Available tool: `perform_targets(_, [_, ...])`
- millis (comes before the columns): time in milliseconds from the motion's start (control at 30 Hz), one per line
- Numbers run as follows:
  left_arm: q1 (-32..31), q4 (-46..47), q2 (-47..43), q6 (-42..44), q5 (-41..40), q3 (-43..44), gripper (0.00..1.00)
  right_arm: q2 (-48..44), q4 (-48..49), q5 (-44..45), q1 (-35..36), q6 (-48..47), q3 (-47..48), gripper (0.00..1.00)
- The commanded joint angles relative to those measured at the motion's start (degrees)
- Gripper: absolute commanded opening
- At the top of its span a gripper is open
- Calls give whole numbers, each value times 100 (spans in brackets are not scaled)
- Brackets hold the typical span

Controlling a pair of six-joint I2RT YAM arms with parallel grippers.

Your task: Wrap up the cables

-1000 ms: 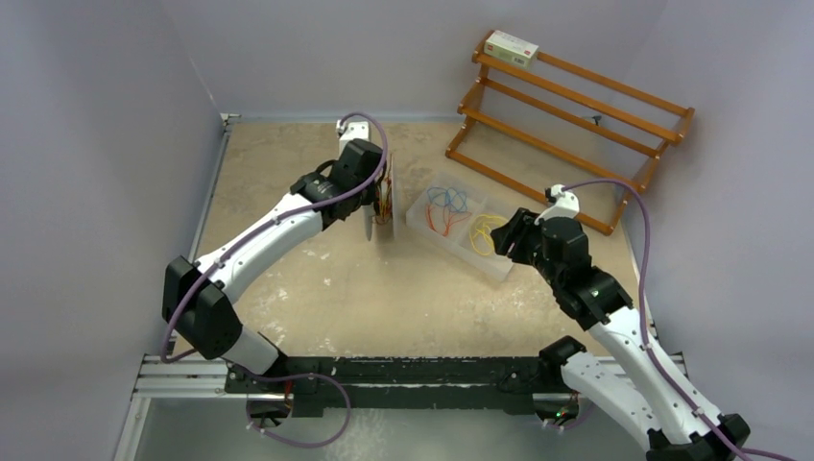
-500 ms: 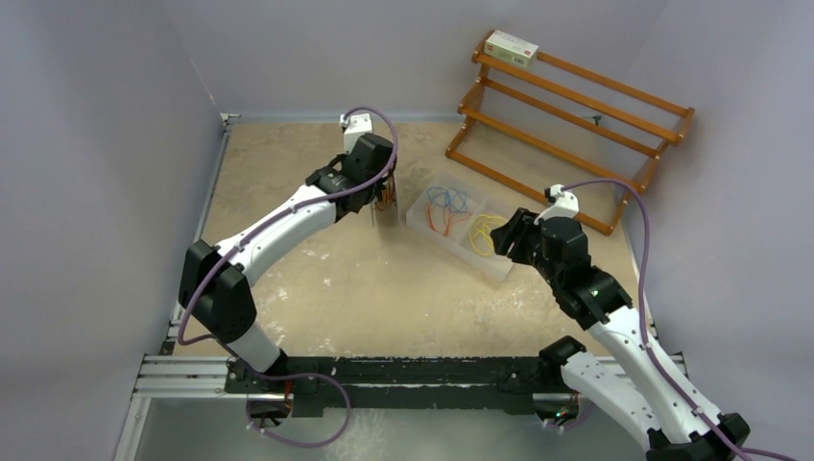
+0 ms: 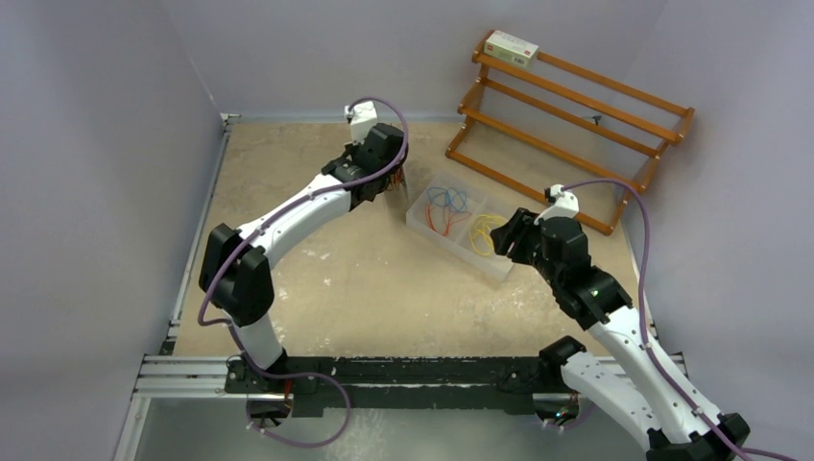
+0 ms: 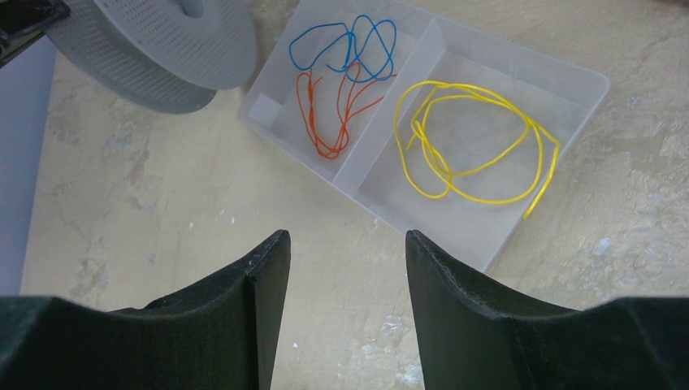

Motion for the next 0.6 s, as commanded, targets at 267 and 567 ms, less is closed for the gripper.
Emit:
perform_targets(267, [-6, 641, 415, -121, -385, 673, 0, -80, 81, -6, -12, -50, 58, 57])
perform_targets(567, [-3, 633, 501, -112, -326, 669, 0, -53, 100, -40, -13, -68, 51, 57])
